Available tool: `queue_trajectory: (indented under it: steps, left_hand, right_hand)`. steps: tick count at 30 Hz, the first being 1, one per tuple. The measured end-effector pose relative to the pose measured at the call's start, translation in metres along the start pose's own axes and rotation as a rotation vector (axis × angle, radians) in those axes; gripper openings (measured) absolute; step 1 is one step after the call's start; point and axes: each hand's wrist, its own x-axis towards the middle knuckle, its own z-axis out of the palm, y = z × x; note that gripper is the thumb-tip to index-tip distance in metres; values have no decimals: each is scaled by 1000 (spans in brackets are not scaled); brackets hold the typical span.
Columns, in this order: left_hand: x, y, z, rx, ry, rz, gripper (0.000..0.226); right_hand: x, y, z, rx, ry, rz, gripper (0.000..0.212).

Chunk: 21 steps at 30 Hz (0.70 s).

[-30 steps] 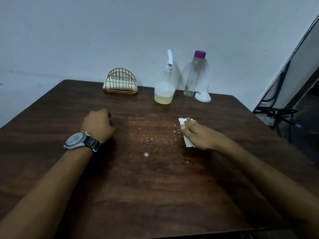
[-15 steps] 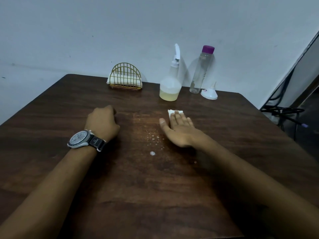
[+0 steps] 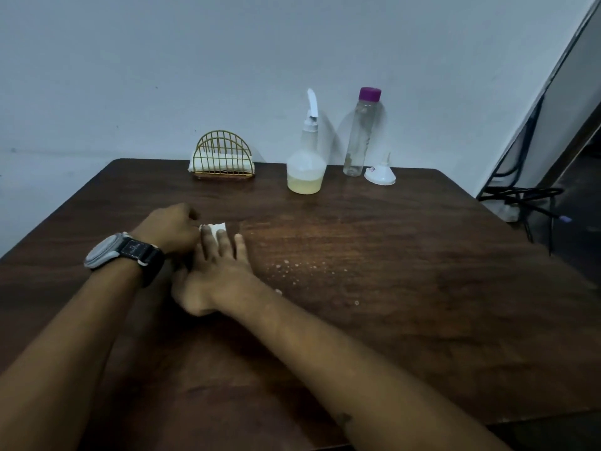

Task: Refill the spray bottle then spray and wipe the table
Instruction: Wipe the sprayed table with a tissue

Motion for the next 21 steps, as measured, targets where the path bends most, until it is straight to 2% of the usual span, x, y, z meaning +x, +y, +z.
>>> queue_trajectory:
  steps: [3, 6, 13, 18, 21]
  left_hand:
    - [1, 0, 0, -10, -6, -16, 44]
    - [-3, 2, 4, -2, 18, -9, 43]
    - [-30, 10, 15, 45, 67, 36, 47]
    - [-54, 7, 14, 31, 57, 59, 49]
    - [-68, 0, 9, -14, 47, 72, 47]
  right_hand:
    - [-24, 4, 11, 66, 24, -35, 78]
    - [-39, 31, 9, 50, 25, 19, 82]
    - [-75, 161, -23, 101, 74, 380, 80]
    - [-145, 265, -34, 109, 163, 693, 79]
    - [-190, 301, -37, 110, 163, 829, 80]
